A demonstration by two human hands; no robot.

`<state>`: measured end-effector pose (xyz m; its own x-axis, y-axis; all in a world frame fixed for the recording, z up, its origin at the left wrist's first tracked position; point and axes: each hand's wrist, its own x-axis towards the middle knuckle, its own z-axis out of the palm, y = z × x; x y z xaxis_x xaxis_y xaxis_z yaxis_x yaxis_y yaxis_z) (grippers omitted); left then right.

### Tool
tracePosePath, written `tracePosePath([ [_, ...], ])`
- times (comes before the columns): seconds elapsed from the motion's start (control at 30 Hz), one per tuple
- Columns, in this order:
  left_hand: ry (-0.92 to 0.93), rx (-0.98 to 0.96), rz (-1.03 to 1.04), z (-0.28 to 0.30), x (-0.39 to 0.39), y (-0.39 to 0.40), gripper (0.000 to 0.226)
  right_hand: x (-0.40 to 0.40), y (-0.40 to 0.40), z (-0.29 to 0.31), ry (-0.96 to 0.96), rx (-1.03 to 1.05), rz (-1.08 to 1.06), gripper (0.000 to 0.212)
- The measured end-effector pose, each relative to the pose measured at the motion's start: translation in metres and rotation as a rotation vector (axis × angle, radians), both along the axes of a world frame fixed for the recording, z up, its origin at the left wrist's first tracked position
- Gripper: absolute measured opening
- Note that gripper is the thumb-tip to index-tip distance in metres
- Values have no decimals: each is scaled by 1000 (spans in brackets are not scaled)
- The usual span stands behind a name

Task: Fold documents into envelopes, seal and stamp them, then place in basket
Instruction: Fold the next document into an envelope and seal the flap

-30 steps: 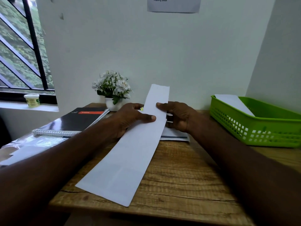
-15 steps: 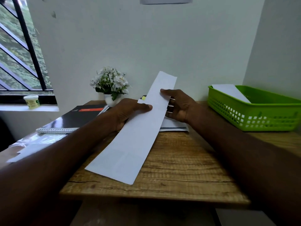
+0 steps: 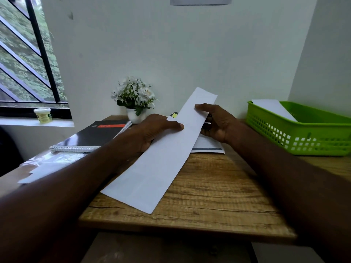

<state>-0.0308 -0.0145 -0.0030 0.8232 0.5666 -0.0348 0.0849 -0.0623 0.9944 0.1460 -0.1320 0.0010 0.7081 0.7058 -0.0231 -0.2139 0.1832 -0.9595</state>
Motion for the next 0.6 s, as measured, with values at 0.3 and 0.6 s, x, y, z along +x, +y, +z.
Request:
tracePosePath([
  [0.3, -12, 22, 3, 0, -1, -4, 37, -2, 1, 0, -39, -20, 40, 43],
  [0.6, -12, -1, 6, 0, 0, -2, 34, 1, 1, -2, -6, -15, 69, 47],
])
